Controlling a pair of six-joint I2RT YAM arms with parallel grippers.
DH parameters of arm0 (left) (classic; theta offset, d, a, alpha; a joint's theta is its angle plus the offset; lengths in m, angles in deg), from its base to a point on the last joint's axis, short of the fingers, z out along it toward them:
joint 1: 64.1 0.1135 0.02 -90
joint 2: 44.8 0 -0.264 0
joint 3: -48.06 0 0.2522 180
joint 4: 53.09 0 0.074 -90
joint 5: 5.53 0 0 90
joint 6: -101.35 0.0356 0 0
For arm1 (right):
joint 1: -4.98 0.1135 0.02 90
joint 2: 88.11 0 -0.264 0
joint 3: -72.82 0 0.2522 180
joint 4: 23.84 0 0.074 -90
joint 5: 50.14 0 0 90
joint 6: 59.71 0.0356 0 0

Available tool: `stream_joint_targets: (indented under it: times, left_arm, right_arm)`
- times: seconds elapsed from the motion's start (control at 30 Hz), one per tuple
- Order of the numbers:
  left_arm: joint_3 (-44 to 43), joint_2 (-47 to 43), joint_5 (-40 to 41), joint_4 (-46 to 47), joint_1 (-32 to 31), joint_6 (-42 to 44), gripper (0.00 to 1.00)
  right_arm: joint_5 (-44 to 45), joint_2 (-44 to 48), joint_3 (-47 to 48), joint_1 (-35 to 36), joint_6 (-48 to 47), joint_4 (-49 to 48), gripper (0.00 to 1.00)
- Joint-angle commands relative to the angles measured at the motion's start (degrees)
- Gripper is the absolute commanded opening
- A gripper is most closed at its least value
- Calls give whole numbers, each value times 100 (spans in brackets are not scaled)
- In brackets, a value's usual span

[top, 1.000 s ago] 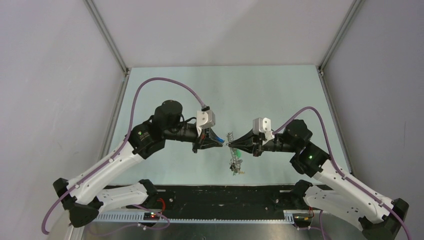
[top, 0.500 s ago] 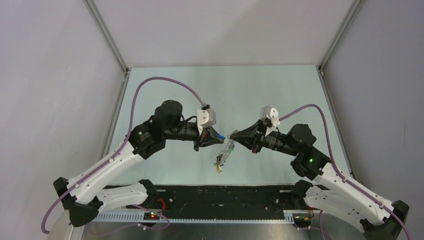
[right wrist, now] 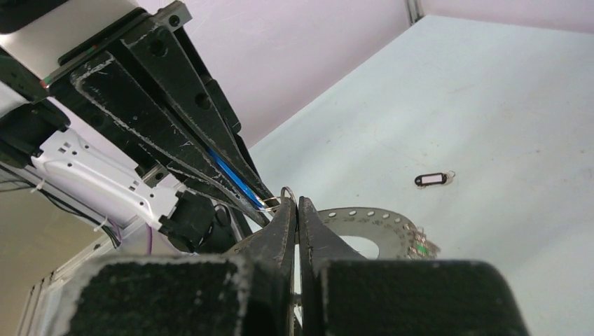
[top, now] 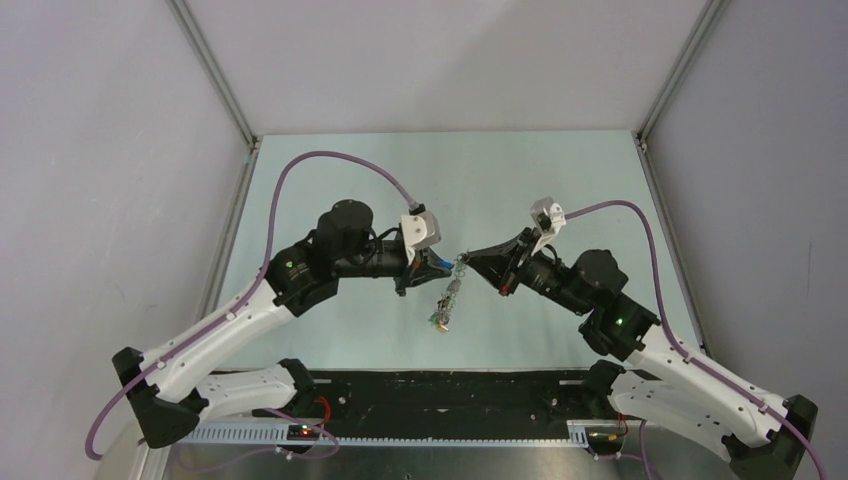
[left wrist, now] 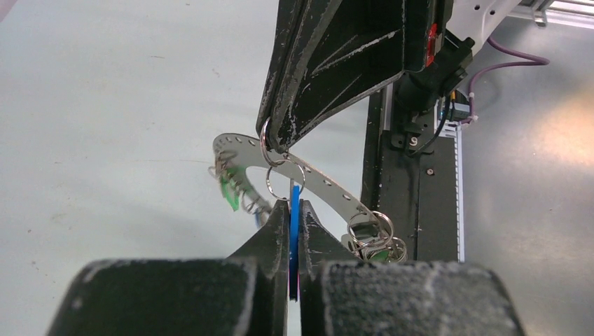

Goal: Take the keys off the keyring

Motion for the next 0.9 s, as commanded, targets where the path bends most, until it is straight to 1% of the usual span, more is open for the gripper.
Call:
stream_joint_targets:
  times: [0.0,0.13,0.2,0.37,0.57,0.67,0.7,0.77,0.87]
  left_arm:
    - [-39,-53,-39,-128,-94,58,0]
    - [-90,-149,139,-136,-94,62,0]
    - [-106,-159,123,-149,-96,56,0]
    - [-132,-187,185,-189,-94,53,0]
    - [-171,-311,73,-204,-98,33,0]
    - [-208,-306,-173,-191,-100,-50,0]
    - [-221,-304,-200,-192,-97,-78,0]
    - [-247,-298,-236,-196,-94,-117,0]
    - [-238,-340,-285,-190,-97,-122,0]
  right_arm:
    - [933,81,212,-69,169,55,0]
    - [1074,-192,648,-39,15,988,0]
    - [1317,-205,706,-4,13,1217,0]
    - [1234,-181,710,9,-6,1278,0]
    - [1675,-48,710,-75,293,1489,0]
    - [1266,-67,701,-330,668,1434,0]
    - [934,-80,701,-384,803,1382,0]
    - [590,-95,701,-507,942,1315,0]
    - [316,-112,702,-695,1195,1306,0]
